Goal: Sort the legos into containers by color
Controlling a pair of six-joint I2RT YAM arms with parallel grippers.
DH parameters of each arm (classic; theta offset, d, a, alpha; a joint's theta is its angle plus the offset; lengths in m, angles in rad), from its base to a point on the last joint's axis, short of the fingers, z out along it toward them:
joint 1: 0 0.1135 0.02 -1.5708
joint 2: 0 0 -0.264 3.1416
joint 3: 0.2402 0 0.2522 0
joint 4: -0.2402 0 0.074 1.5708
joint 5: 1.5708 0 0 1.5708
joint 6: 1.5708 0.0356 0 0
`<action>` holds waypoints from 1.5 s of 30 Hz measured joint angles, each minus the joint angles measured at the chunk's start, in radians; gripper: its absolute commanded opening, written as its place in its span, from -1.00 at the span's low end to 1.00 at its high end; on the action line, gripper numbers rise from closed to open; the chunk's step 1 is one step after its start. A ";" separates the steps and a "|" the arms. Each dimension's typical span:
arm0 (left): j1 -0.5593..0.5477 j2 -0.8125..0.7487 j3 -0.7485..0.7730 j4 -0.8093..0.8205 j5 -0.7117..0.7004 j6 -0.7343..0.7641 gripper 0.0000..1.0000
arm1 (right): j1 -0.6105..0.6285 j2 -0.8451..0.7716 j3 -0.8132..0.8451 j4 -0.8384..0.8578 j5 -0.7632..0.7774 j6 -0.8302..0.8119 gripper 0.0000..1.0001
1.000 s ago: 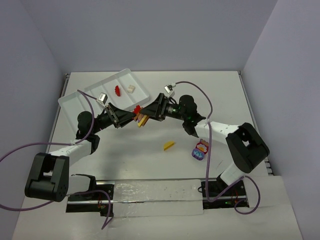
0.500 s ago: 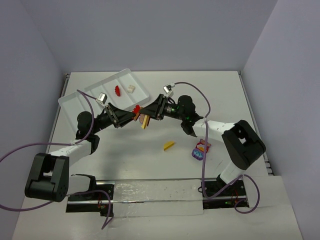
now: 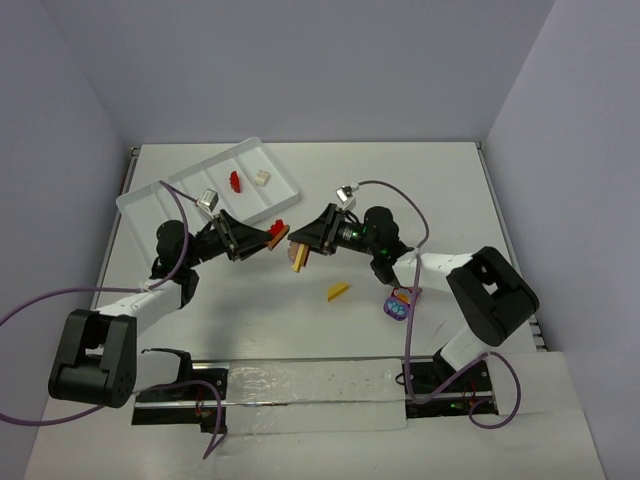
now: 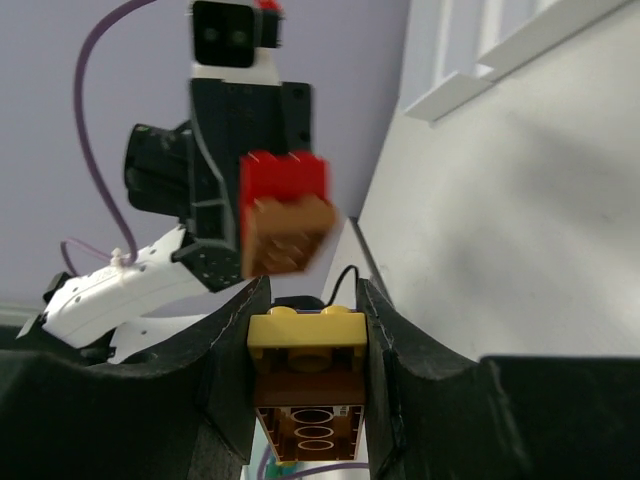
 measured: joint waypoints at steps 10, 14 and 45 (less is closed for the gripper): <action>0.014 0.018 0.028 0.051 -0.041 -0.030 -1.00 | -0.047 -0.009 -0.064 -0.051 0.036 -0.020 -1.00; 0.014 0.024 0.036 0.023 -0.051 -0.017 -1.00 | -0.037 -0.015 0.004 -0.298 0.142 -0.133 -1.00; 0.014 0.055 0.060 -0.028 -0.069 0.023 -1.00 | -0.007 -0.076 0.233 -0.859 0.388 -0.469 0.23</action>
